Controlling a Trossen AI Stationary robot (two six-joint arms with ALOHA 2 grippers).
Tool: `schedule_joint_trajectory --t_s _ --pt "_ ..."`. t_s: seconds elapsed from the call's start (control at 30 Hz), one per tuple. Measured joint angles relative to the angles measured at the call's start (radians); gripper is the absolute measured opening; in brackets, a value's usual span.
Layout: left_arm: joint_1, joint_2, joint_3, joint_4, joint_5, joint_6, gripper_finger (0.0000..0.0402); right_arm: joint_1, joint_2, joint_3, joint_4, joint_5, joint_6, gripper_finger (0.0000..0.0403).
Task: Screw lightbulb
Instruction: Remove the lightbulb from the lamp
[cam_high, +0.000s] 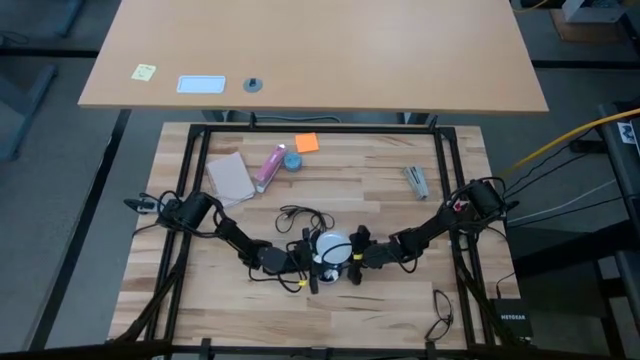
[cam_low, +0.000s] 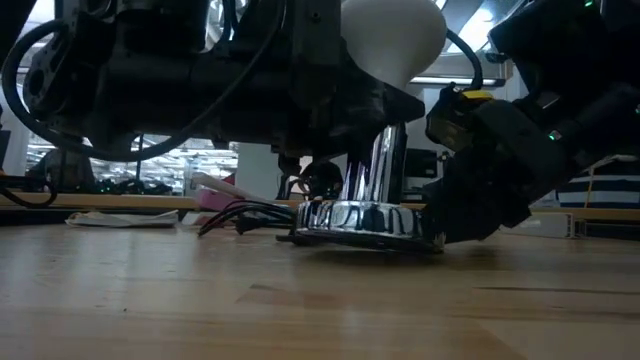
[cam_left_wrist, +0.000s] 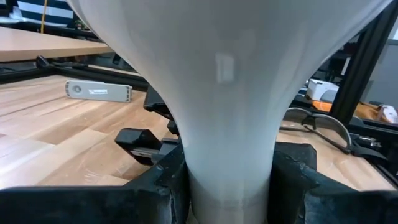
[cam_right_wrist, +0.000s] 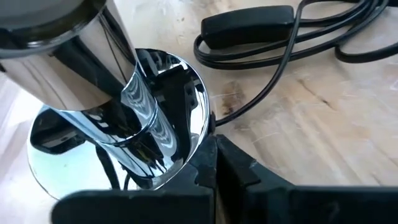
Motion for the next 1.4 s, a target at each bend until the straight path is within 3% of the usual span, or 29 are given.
schedule_joint_trajectory --t_s 0.47,0.77,1.0,1.4 --pt "0.0 0.0 0.0 -0.007 0.022 -0.027 0.0139 0.0 -0.029 -0.002 -0.029 -0.084 -0.002 0.0005" --pt "0.014 0.002 -0.004 -0.024 -0.035 0.017 0.0139 -0.018 -0.144 -0.028 -0.204 -0.098 -0.015 0.0005" --pt "0.051 0.003 -0.003 -0.026 -0.048 0.038 0.0139 -0.019 -0.164 -0.024 -0.135 -0.131 -0.06 0.0005" --pt "0.03 0.003 -0.003 -0.025 -0.04 0.036 0.0139 -0.088 -0.222 -0.023 -0.22 0.148 -0.229 0.0005"
